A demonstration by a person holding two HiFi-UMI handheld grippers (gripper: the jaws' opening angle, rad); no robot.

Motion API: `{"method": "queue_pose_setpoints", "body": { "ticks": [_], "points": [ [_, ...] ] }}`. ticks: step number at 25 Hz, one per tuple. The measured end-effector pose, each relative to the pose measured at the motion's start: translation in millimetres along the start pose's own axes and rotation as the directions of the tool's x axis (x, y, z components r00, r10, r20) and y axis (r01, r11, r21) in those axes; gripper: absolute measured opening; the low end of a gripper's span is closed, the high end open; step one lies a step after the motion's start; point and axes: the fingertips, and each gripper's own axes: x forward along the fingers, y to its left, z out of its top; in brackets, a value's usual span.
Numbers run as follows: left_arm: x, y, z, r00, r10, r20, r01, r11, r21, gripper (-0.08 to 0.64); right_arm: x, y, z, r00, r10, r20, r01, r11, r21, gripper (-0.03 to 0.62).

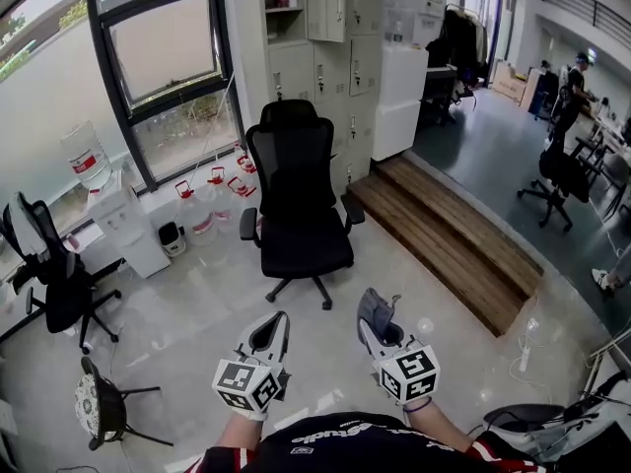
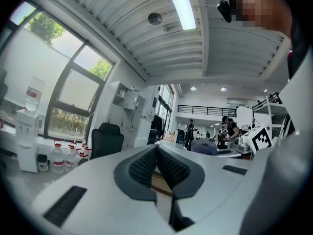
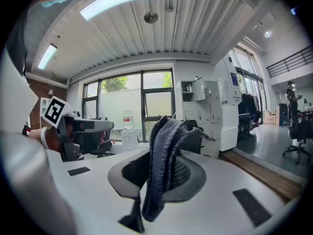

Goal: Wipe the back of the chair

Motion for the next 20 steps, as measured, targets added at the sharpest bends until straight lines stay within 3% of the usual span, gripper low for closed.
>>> {"method": "queue_pose_setpoints", "body": {
  "ticks": [13,20],
  "points": [
    [42.6,-19.3,2.7,1.0,0.01,-0.005,-0.01,1.0,0.018,0.025,8.7,-38.9,2.1,0.999,0.053,0.005,-0.053,0.998,0.024,0.074],
    [65.4,-30.8,-3.3,0.999,0.041,-0.028,-0.039,0.997,0.066,0.025,8.2,-71.8,-7.3,0.997,0.077,0.0,-0.077,0.996,0.038,0.075]
  ]
}}
